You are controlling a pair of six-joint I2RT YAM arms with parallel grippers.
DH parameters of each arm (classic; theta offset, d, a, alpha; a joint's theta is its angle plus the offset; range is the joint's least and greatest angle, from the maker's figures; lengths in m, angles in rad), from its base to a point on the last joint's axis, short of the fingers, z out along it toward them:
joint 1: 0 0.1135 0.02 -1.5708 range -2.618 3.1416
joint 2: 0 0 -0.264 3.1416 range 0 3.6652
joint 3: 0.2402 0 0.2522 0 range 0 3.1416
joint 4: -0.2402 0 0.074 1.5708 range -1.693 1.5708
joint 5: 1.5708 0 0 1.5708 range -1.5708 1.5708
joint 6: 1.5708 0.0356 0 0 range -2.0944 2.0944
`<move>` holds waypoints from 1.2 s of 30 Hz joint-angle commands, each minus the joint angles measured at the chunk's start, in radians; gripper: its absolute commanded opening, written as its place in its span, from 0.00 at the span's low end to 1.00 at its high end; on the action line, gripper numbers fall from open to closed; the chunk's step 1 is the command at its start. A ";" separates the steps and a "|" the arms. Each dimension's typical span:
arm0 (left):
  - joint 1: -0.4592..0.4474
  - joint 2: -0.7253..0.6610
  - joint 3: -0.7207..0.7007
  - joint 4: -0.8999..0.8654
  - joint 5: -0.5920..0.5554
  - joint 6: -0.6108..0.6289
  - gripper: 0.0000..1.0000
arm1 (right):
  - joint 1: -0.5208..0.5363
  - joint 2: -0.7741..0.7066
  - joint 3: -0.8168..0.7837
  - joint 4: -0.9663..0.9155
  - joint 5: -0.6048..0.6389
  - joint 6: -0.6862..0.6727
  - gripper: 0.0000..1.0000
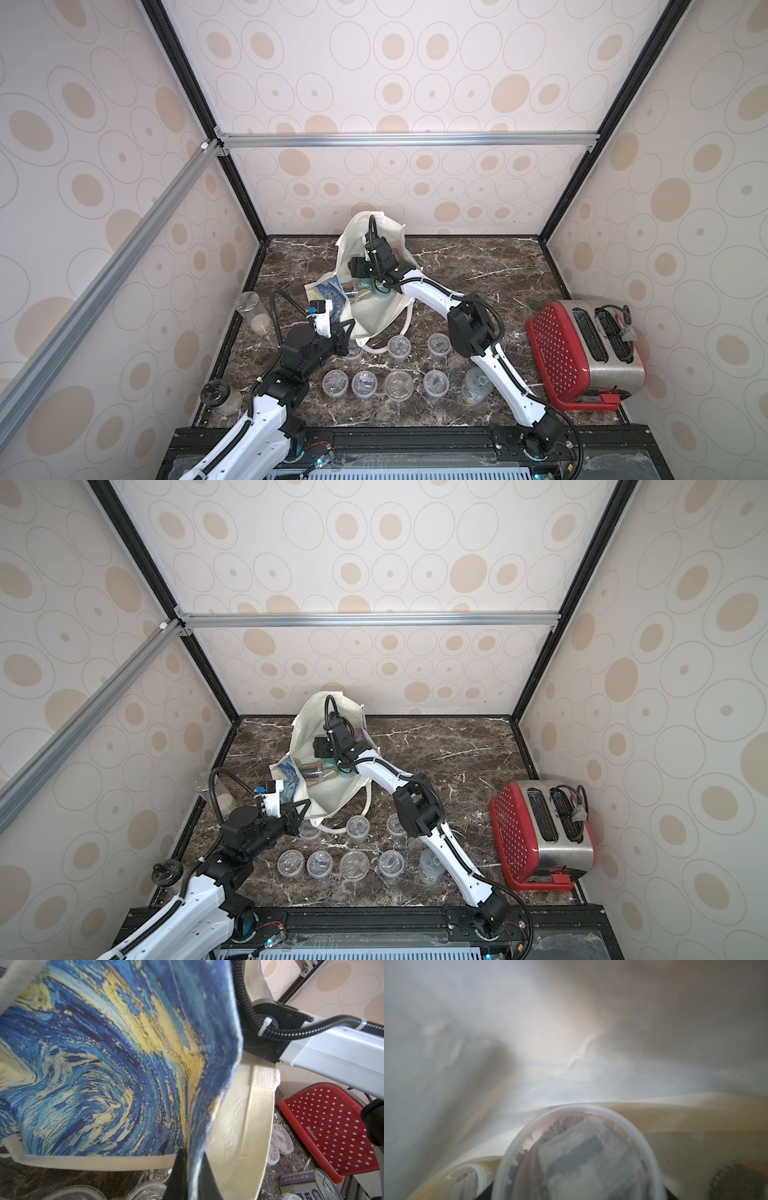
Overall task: Take out the seed jars from the canvas bag
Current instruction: Pick up the seed jar from the canvas bag.
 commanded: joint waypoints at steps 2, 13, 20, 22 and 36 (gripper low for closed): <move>0.003 -0.002 0.044 -0.044 0.012 0.020 0.00 | -0.023 0.035 0.005 0.060 -0.075 -0.029 0.67; 0.004 0.036 0.154 -0.108 -0.010 0.036 0.00 | -0.023 -0.233 -0.329 0.322 -0.142 -0.037 0.60; 0.004 0.085 0.237 -0.167 -0.064 0.017 0.00 | -0.022 -0.393 -0.520 0.448 -0.183 -0.022 0.59; 0.004 0.104 0.271 -0.178 -0.073 0.020 0.00 | -0.022 -0.443 -0.577 0.484 -0.194 -0.019 0.59; 0.007 0.366 0.564 -0.269 -0.304 0.012 0.00 | -0.006 -0.826 -0.912 0.481 -0.314 -0.135 0.59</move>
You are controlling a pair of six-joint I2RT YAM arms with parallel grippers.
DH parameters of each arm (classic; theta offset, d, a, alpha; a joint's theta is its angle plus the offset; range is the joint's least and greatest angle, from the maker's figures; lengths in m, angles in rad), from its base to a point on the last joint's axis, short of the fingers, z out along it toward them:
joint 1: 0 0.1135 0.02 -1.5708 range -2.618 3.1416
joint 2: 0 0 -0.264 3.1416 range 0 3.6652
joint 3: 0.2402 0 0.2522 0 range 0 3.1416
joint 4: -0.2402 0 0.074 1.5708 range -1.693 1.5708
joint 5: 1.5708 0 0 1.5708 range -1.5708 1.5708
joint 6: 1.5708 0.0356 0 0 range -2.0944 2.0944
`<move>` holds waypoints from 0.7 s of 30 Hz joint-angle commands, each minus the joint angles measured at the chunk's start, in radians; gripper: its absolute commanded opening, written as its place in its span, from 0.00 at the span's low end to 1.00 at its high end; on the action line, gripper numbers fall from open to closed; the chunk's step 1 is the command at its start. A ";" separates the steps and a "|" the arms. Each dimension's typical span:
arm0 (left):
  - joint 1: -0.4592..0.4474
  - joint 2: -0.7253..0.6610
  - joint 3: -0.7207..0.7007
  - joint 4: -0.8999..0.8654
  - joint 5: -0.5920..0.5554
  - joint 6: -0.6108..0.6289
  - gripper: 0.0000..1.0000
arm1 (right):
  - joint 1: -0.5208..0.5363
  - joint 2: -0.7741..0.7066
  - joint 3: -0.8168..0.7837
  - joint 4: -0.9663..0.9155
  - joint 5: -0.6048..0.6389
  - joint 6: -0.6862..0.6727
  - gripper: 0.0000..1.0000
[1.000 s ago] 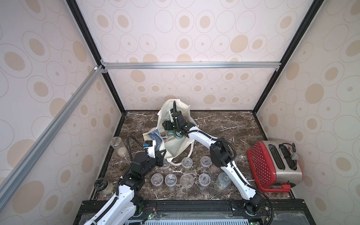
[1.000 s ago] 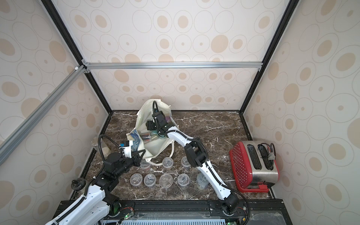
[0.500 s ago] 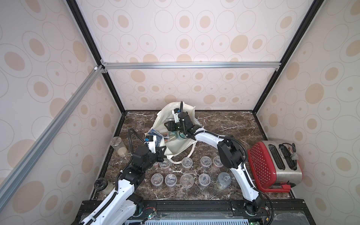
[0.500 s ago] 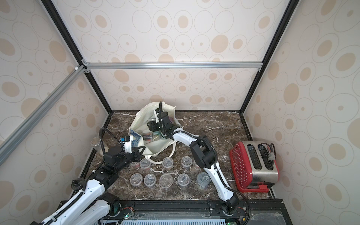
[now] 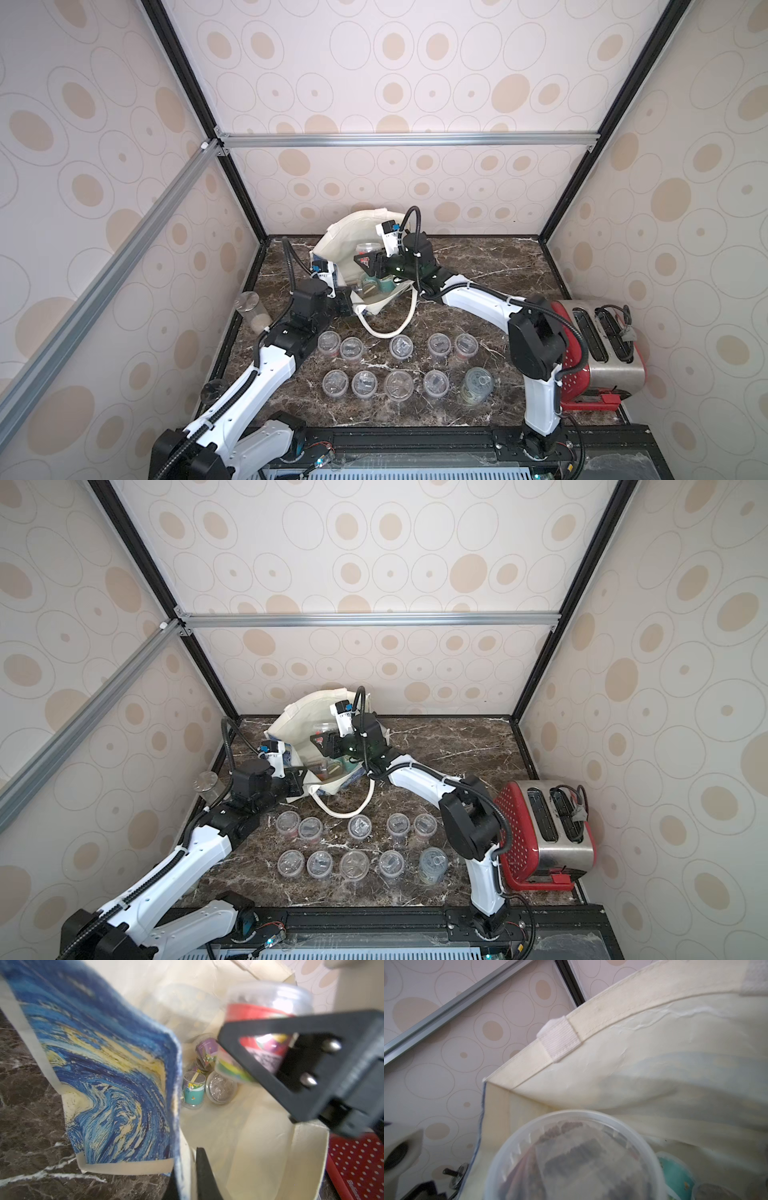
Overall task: Take out the seed jars from the canvas bag
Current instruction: Pick up the seed jar from the canvas bag.
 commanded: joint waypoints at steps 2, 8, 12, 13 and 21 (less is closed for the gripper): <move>0.008 0.052 0.099 0.021 -0.086 0.005 0.00 | 0.002 -0.206 -0.145 -0.007 0.046 -0.107 0.60; 0.023 0.187 0.214 0.007 -0.120 0.017 0.00 | -0.003 -0.496 -0.433 -0.066 0.274 -0.238 0.60; 0.039 0.265 0.288 0.009 -0.124 0.012 0.00 | -0.008 -0.649 -0.599 -0.114 0.478 -0.269 0.58; 0.042 0.278 0.302 0.008 -0.127 0.008 0.00 | -0.008 -0.679 -0.639 -0.127 0.536 -0.274 0.58; 0.074 0.368 0.341 -0.010 -0.126 0.018 0.03 | -0.088 -0.751 -0.905 -0.114 0.830 -0.140 0.57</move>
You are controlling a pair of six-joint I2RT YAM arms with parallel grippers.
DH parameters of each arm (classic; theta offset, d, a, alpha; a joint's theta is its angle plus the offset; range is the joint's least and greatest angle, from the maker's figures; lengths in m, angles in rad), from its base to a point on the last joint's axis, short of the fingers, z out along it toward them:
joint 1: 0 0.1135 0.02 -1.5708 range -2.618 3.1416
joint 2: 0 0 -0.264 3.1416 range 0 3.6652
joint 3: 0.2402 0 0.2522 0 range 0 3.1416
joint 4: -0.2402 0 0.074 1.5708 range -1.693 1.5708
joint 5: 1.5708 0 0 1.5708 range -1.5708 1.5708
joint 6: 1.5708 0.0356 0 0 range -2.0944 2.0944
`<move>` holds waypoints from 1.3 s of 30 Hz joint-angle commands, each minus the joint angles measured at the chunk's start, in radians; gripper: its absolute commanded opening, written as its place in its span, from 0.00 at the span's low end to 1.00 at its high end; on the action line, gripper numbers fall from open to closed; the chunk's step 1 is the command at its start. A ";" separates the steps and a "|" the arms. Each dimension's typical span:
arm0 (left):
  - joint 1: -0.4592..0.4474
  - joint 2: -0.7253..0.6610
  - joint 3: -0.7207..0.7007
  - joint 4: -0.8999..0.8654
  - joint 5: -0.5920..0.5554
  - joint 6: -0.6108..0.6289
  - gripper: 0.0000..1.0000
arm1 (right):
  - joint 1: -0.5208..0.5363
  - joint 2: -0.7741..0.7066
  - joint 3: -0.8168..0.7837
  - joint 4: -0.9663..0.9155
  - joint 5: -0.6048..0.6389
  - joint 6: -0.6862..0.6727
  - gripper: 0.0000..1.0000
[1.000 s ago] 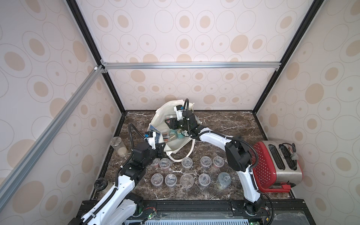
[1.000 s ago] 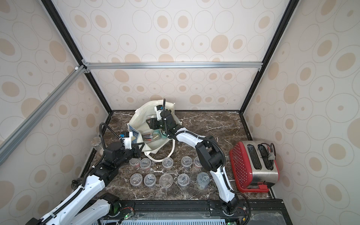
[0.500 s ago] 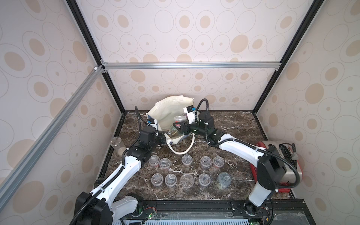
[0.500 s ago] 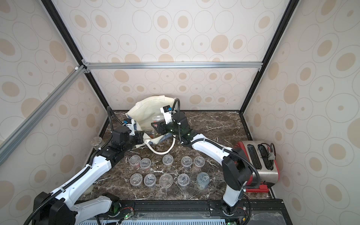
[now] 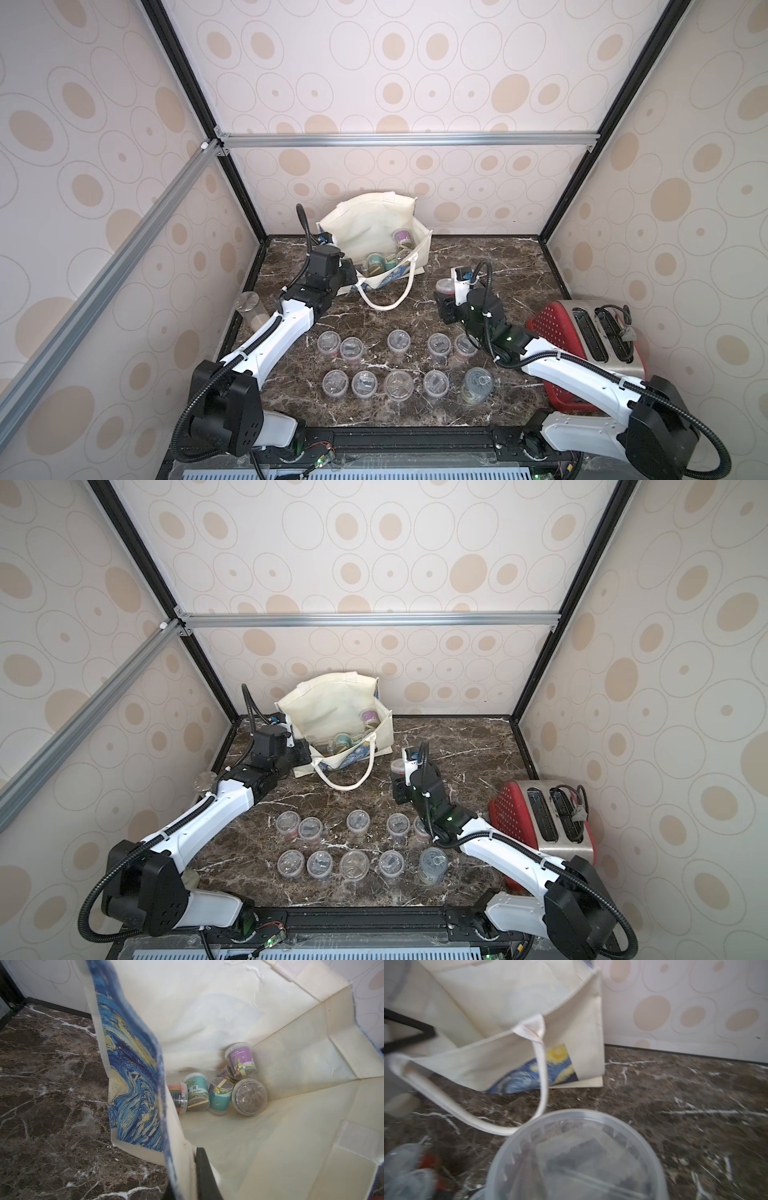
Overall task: Take out the seed jars from the canvas bag
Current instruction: Pick up the seed jar from the canvas bag, then place the seed jar at the center of the board.
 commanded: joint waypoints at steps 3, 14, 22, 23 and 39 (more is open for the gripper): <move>0.023 0.030 0.051 0.008 0.022 0.011 0.22 | -0.074 0.009 -0.128 0.054 0.151 0.086 0.57; 0.025 -0.007 0.318 -0.249 0.219 0.209 0.88 | -0.084 0.075 -0.153 0.155 -0.036 -0.039 0.60; -0.064 -0.058 0.268 -0.151 0.669 0.239 0.88 | -0.081 0.073 -0.138 0.237 -0.297 -0.120 0.60; -0.080 -0.049 0.263 -0.134 0.691 0.227 0.88 | -0.079 0.073 -0.133 0.243 -0.327 -0.129 0.61; -0.295 0.210 0.258 -0.078 0.730 0.232 0.94 | -0.026 -0.030 -0.184 0.332 -0.437 -0.332 0.64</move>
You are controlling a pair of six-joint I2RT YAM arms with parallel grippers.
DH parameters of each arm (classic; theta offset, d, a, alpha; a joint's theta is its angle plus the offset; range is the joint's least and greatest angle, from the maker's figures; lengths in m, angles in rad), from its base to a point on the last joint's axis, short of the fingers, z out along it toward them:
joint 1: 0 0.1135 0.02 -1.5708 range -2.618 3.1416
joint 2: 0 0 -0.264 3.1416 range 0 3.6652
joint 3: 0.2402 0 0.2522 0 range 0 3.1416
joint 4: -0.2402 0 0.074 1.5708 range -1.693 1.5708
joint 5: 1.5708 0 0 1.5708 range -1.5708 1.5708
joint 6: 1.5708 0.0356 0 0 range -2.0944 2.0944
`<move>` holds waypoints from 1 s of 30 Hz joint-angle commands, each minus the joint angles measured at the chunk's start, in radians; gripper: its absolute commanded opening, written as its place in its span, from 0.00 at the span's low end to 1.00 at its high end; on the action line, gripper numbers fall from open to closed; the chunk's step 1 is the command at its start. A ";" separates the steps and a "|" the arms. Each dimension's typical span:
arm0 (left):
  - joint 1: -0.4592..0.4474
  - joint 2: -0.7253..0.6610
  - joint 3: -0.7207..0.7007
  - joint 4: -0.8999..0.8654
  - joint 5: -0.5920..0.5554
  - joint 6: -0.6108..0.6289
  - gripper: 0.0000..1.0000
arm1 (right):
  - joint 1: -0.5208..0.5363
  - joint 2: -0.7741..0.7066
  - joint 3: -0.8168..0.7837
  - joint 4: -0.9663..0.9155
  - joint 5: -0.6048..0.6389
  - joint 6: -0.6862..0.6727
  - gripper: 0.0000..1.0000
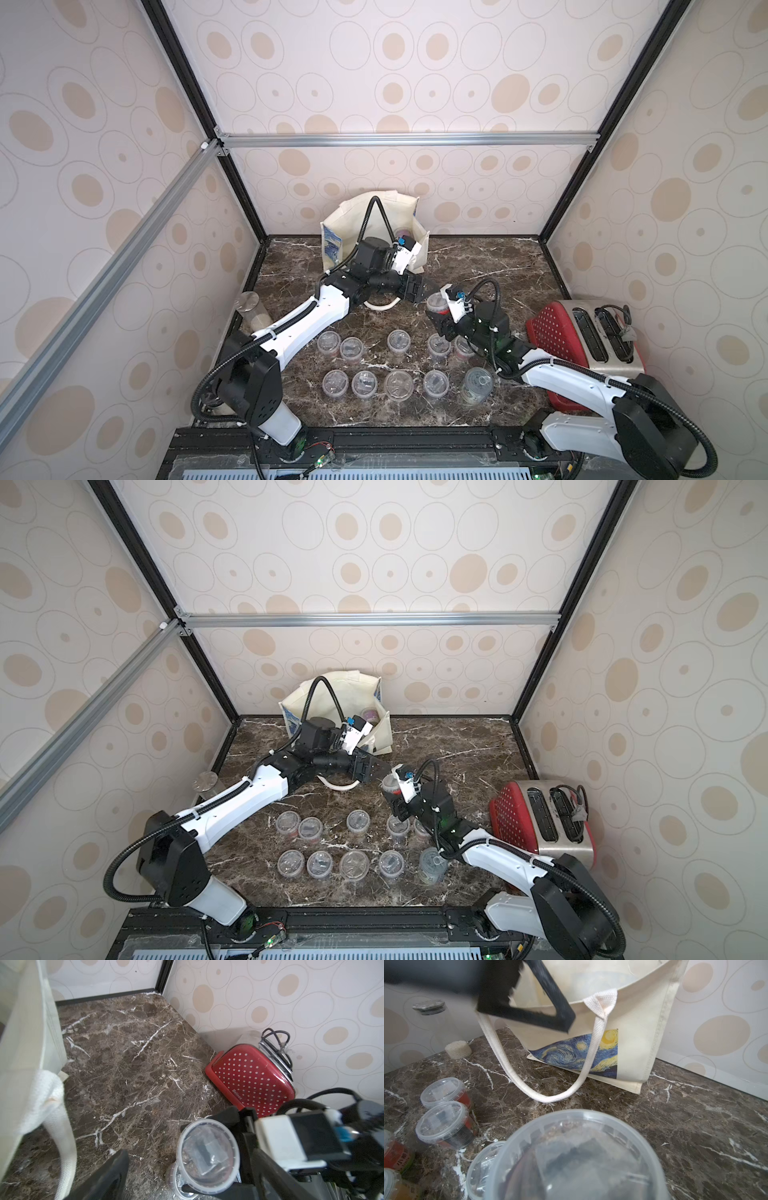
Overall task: Take out the seed jars from the canvas bag
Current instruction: Place the seed jar at the center of the board.
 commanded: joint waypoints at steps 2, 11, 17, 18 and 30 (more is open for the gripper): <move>-0.014 0.022 -0.009 0.025 0.052 0.021 0.95 | 0.008 -0.039 -0.018 0.033 -0.049 -0.061 0.64; -0.033 0.047 -0.028 0.037 0.116 0.042 0.98 | 0.009 -0.025 0.009 0.033 -0.073 -0.050 0.63; -0.053 0.042 -0.052 0.089 0.179 0.047 0.98 | 0.008 -0.013 0.028 0.012 -0.078 -0.041 0.64; -0.055 0.048 -0.050 0.082 0.179 0.051 0.98 | 0.008 -0.012 0.029 0.012 -0.075 -0.040 0.64; -0.086 0.090 -0.041 0.066 0.156 0.051 0.85 | 0.009 0.009 0.061 -0.028 -0.044 -0.032 0.64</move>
